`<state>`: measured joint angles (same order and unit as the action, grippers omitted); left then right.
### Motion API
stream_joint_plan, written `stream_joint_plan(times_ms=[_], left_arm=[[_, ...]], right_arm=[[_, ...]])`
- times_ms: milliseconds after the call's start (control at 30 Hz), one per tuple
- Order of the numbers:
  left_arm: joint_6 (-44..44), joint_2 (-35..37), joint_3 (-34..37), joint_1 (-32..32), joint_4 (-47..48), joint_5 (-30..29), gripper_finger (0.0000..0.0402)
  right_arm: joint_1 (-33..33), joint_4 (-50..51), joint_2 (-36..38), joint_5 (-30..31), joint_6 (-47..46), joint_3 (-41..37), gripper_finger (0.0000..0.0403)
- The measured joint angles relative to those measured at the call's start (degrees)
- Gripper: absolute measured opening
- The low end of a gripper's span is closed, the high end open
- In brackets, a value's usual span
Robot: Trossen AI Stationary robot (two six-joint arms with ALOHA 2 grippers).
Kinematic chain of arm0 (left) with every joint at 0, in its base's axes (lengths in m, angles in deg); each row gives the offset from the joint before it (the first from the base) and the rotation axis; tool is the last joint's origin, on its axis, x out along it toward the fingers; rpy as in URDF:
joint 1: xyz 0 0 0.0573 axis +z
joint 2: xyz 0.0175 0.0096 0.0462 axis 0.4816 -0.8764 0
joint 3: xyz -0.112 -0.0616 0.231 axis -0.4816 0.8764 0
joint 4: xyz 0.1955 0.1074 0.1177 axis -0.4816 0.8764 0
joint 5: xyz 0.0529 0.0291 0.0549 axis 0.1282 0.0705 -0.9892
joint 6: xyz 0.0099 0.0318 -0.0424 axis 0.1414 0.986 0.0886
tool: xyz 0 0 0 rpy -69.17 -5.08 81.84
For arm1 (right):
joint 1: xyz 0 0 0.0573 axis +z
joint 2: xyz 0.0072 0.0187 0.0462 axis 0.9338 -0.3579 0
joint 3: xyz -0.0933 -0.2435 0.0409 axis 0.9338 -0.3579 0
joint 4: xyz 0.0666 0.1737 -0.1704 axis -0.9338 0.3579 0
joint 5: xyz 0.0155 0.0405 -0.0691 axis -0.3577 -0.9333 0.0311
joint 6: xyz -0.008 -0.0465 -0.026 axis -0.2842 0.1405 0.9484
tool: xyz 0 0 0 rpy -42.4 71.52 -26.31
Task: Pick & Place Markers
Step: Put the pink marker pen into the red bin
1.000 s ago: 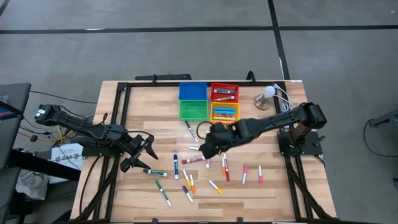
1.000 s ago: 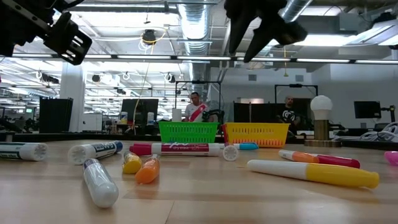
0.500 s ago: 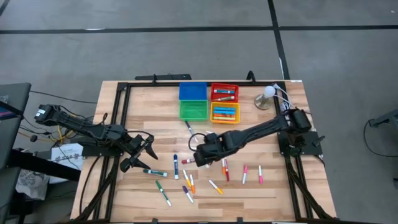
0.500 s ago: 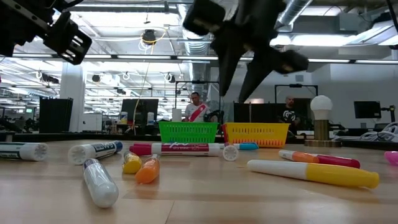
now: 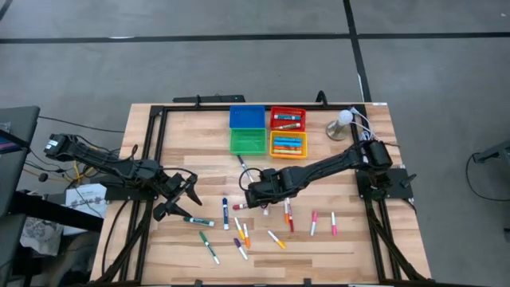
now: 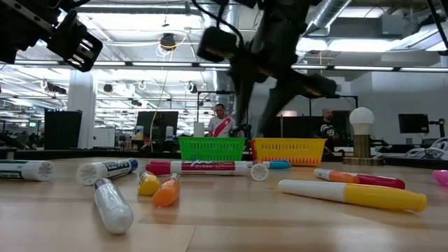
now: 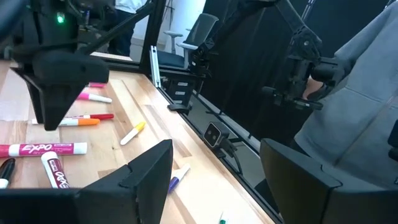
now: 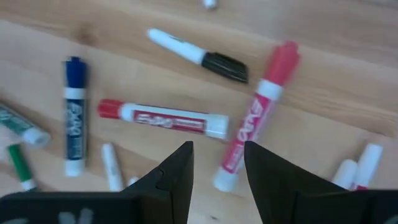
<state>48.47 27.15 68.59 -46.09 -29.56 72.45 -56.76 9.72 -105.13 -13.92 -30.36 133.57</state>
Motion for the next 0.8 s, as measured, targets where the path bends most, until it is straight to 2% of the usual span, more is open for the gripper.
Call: stream_joint_plan(times_ms=[800], left_arm=[[0.2,-0.01,-0.02,0.0,0.33,0.16,0.0242]], right_arm=[[-0.19,1.06,-1.71,1.79,-1.97,-0.01,0.0134]])
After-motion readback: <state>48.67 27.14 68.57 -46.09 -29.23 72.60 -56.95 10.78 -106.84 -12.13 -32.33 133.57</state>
